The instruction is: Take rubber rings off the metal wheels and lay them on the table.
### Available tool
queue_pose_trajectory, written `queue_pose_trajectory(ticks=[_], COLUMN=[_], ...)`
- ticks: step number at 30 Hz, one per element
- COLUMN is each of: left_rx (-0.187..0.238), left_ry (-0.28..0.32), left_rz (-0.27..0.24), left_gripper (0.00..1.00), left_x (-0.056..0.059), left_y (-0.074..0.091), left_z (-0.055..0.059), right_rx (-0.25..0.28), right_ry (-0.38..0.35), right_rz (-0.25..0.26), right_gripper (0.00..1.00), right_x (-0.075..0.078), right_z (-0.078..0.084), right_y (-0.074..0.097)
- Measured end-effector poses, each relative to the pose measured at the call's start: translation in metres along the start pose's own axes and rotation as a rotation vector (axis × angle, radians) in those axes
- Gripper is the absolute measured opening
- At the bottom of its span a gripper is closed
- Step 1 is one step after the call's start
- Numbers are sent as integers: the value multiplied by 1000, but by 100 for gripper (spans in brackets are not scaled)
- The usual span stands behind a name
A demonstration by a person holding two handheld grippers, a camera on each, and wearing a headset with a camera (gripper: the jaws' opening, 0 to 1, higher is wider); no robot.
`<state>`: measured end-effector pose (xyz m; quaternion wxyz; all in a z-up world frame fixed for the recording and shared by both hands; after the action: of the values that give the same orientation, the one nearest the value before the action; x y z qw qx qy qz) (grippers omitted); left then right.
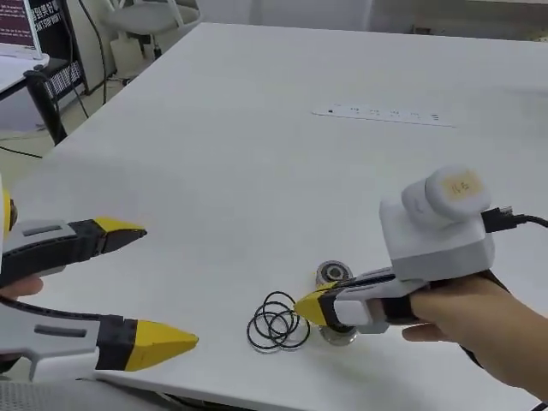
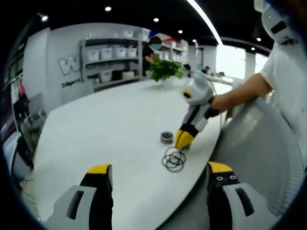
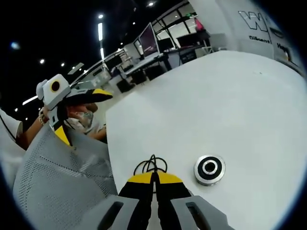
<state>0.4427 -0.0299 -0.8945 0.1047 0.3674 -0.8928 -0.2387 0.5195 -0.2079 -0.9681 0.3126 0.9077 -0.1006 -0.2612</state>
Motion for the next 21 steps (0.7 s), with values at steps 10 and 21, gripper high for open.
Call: queue_pose_trajectory(ticks=[10, 21], left_rx=[3, -13], left_ry=[1, -10], left_rz=[-8, -19], left_gripper=[81, 81], left_x=[-5, -5], left_y=[2, 4], left_z=[1, 2], right_rx=[-27, -43], right_ry=[30, 83], right_rz=[64, 86], right_gripper=[0, 3], right_x=[8, 5], right_z=[1, 2], right_y=[-2, -1])
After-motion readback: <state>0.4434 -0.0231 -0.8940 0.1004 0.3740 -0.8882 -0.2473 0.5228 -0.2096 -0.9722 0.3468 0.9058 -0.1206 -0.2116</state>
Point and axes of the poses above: the centre of the closed fingertips' face, and the gripper's own axes: y roughly backward along the fingers, x roughly to its right, z roughly out of its underside, the point moved 6 cm from there along y, roughly backward along the fingers, and after that the axes turned 2 degrees about -x, right-handed, at the moved point
